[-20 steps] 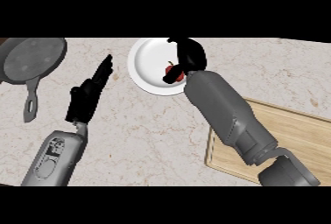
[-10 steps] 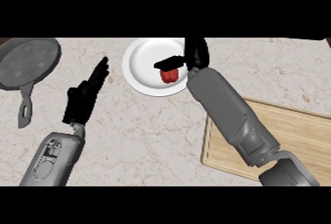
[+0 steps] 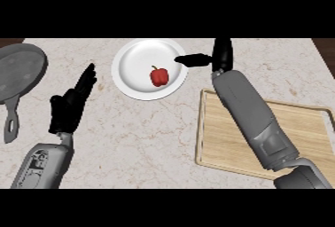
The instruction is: Pick the bell pepper from the tray and place it in the plate
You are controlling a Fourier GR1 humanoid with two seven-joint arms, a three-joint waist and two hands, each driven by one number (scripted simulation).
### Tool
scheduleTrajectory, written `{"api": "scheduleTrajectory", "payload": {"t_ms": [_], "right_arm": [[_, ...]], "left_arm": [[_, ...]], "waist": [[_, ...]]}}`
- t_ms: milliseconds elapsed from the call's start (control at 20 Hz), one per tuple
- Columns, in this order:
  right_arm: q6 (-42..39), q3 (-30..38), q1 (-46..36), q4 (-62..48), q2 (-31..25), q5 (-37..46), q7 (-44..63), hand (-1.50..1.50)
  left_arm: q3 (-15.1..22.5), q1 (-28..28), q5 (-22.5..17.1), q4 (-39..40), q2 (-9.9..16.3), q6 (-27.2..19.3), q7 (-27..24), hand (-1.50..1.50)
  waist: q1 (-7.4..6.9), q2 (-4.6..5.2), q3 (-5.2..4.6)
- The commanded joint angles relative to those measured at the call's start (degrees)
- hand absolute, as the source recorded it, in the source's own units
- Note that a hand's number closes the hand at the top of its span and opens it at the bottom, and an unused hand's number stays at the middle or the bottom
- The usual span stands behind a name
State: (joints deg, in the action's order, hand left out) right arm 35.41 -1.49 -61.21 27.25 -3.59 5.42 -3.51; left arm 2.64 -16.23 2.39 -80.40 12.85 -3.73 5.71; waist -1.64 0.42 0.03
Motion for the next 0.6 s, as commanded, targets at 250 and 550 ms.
{"api": "scheduleTrajectory", "payload": {"t_ms": [250, 550], "right_arm": [[-12.2, 2.19, 8.01, 3.57, -7.94, -1.63, -5.6, -1.5], [-15.19, 3.98, 11.16, 6.8, -9.22, -2.07, -5.6, -1.5]], "left_arm": [[-0.33, 0.0, 1.95, -0.12, -2.83, -2.54, 1.3, 0.0], [-1.57, 2.43, 1.64, -1.18, -1.83, 0.61, -0.58, 0.0]], "waist": [[1.33, -0.25, -0.02], [1.27, -0.34, -0.03]]}}
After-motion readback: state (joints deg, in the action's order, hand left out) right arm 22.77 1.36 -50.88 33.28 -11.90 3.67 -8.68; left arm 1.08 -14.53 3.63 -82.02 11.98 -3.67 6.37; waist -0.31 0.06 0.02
